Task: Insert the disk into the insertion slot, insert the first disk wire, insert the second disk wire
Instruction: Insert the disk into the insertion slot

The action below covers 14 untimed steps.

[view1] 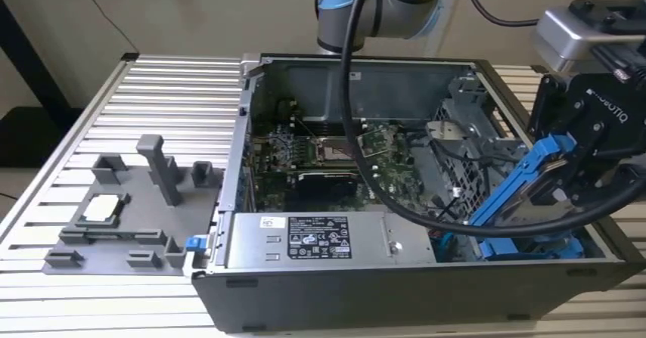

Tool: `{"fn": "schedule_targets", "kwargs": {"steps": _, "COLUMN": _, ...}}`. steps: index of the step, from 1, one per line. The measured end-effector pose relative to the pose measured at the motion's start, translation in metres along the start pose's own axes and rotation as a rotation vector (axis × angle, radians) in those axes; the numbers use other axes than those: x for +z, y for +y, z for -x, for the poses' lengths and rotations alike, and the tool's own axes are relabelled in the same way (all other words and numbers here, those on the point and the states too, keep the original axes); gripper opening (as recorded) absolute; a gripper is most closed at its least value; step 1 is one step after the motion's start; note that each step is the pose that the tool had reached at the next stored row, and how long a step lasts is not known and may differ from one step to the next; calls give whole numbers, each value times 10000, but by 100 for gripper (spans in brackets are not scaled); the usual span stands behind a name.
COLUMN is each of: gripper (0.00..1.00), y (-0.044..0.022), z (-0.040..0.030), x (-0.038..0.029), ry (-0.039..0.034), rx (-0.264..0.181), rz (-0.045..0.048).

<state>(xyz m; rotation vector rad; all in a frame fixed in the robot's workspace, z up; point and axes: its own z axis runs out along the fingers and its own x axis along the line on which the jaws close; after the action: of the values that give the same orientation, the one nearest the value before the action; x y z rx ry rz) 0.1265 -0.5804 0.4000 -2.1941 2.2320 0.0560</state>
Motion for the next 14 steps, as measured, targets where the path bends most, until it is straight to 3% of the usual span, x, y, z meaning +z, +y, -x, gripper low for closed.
{"fn": "schedule_targets", "kwargs": {"steps": 10, "gripper": 33, "y": 5, "z": 15, "x": 183, "ry": 14, "rx": 0, "rz": 0}}
{"fn": "schedule_targets", "kwargs": {"steps": 14, "gripper": 33, "y": 4, "z": 14, "x": 222, "ry": 16, "rx": 0, "rz": 0}}
